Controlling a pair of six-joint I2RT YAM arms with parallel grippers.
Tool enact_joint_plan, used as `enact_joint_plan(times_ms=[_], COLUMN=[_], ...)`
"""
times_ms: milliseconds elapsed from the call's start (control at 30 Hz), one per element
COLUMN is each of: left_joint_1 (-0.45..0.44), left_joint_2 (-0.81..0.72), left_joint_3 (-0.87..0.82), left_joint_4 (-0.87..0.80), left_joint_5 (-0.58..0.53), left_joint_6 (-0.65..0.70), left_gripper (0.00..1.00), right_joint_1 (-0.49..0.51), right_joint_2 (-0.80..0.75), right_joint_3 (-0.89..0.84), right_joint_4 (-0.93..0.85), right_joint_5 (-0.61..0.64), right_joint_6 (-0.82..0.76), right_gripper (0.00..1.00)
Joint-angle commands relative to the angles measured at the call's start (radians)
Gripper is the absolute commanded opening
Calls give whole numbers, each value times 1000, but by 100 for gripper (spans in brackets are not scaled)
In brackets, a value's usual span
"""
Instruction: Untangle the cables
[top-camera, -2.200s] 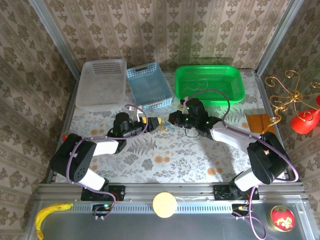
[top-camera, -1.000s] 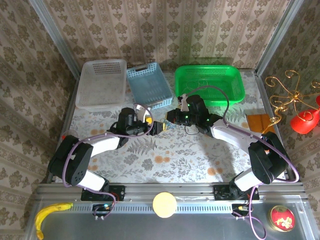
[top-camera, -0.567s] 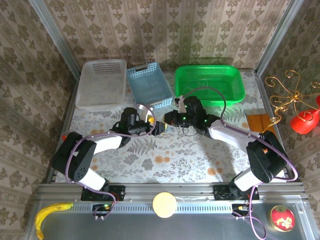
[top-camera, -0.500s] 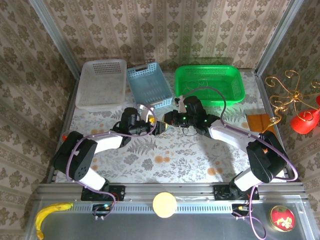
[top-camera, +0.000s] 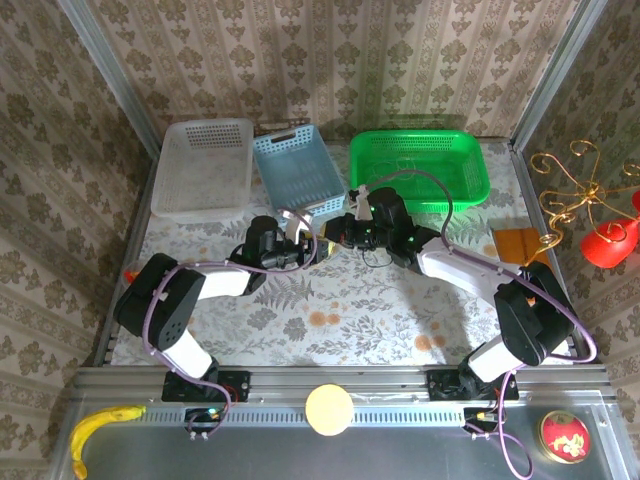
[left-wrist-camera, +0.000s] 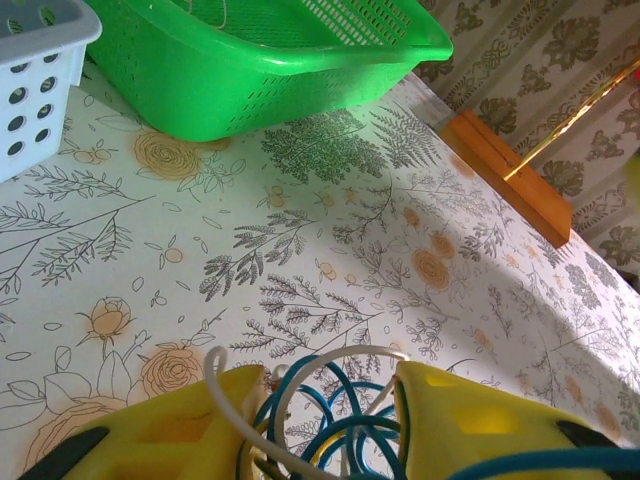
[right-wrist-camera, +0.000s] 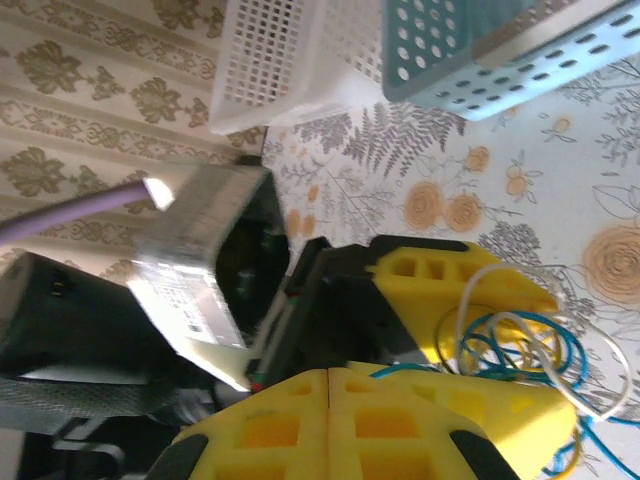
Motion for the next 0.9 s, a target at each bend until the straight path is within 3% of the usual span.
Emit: enact_joint_plan(times_ms=[0, 600, 867], left_joint_1=[2, 40, 44], left_joint_2=[24, 156, 127], left_joint_3=[-32, -147, -148], left_joint_4=[35, 175, 166], left_joint_5=[0, -9, -5], left_joint_6=[-1, -29, -34], left_gripper=[38, 41, 41], right_joint_1=[-17, -152, -161], right_joint_2=[-77, -203, -215], right_joint_3=[72, 374, 390], right_joint_4=[46, -54, -88], right_joint_5=[-43, -76, -75], right_joint_6=[32, 61, 43], right_gripper=[0, 0, 0])
